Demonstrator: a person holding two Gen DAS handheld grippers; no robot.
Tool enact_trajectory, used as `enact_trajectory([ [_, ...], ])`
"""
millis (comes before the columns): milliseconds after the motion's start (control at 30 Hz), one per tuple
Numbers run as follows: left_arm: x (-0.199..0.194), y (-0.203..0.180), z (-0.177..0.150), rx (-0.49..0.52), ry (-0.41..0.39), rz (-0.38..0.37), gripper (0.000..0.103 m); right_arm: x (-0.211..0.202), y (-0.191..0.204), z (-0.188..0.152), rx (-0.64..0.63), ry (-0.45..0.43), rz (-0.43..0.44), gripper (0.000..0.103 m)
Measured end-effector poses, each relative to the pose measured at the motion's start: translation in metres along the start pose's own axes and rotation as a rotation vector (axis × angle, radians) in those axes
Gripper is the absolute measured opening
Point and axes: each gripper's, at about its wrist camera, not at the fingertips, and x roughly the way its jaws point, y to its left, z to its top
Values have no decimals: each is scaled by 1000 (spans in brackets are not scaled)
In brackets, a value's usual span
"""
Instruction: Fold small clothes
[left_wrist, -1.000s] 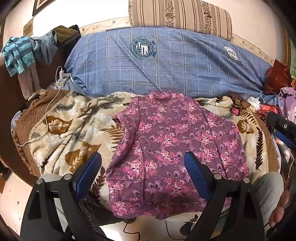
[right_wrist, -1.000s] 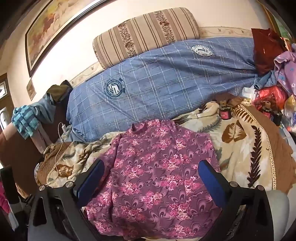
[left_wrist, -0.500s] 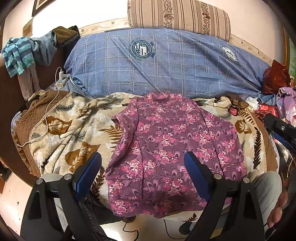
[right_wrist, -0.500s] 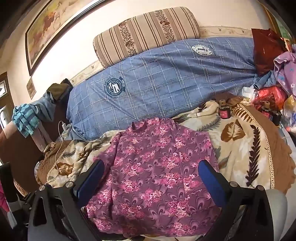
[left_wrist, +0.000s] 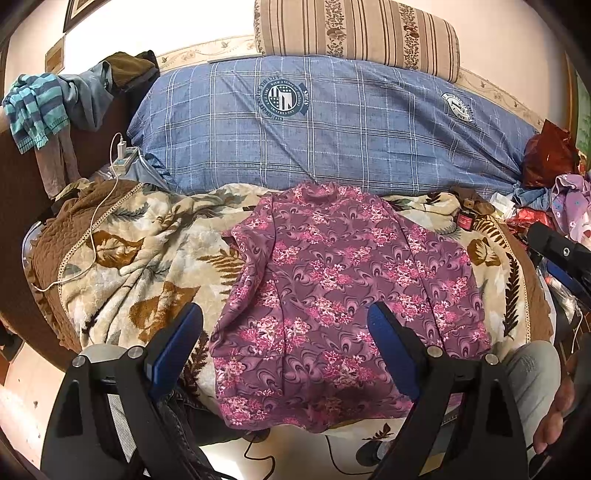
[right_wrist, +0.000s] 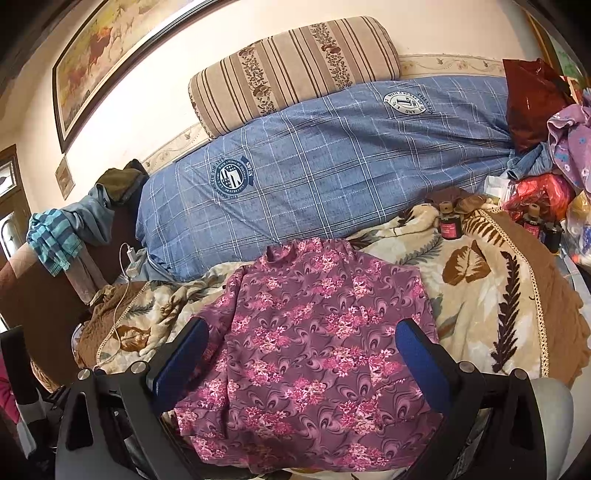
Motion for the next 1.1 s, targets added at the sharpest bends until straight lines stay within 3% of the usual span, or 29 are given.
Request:
enact_trajectory([
  [433, -2, 4, -2, -17, 17, -8, 92, -2, 0, 0, -2, 0, 5, 101],
  [667, 15, 25, -1, -63, 54, 7, 92, 0, -3, -4, -10, 19, 20, 101],
  [1100, 57, 21, -5, -53, 140, -20, 92, 42, -18, -18, -26, 138, -42, 101],
])
